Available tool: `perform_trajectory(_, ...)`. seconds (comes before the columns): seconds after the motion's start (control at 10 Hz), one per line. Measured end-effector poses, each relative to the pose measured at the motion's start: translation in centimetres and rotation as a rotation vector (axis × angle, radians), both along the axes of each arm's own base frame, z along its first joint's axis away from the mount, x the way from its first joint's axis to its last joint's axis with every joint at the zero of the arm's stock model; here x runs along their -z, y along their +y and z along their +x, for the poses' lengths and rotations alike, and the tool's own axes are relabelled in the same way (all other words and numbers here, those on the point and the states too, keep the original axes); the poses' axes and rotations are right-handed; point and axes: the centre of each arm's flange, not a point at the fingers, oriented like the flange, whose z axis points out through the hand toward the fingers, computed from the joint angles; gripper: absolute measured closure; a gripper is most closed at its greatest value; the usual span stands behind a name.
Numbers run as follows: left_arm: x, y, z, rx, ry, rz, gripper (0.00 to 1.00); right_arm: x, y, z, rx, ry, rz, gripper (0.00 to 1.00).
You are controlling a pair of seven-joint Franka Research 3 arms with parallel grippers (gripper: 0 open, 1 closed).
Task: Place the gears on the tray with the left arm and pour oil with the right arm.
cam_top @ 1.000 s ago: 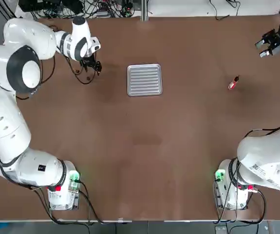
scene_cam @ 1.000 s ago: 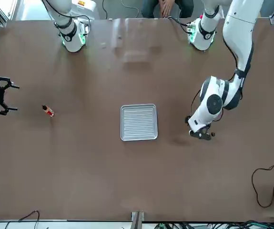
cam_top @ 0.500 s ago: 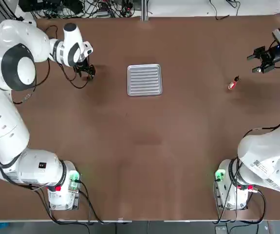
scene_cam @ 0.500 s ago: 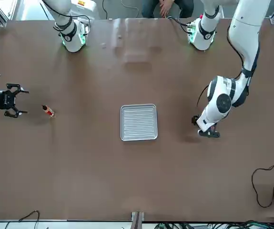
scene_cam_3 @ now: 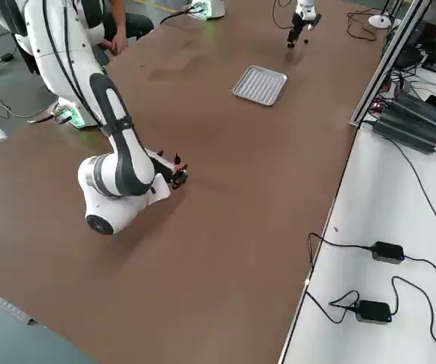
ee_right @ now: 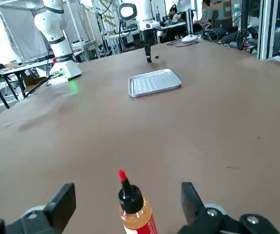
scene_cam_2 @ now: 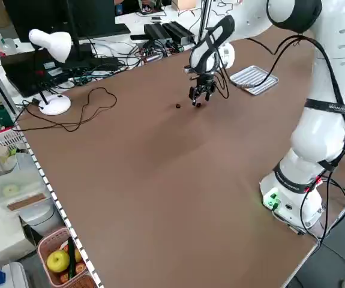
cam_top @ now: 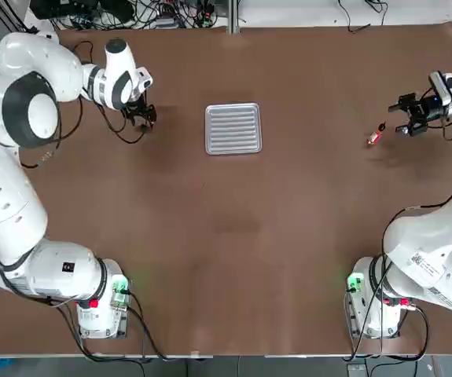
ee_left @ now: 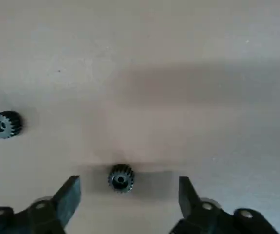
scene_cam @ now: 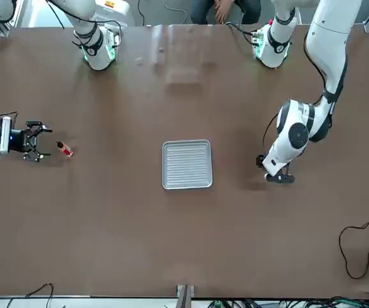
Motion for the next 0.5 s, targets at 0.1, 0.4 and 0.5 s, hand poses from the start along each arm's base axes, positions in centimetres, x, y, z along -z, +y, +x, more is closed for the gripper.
perform_trajectory(0.1, 0.2, 0.0, -0.2, 0.000, 0.001, -0.001, 0.15, 1.1, -0.1, -0.4, -0.003, -0.021, 0.015, 0.04)
perform_trajectory(0.4, 0.4, 0.2, -0.4, -0.002, 0.002, -0.001, 0.16, 5.5, 0.2, -1.6, 0.013, -0.088, 0.086, 0.06)
perform_trajectory(0.5, 0.4, 0.2, -0.4, -0.003, 0.000, -0.002, 0.19, 6.7, 0.2, -2.2, 0.016, -0.097, 0.102, 0.06)
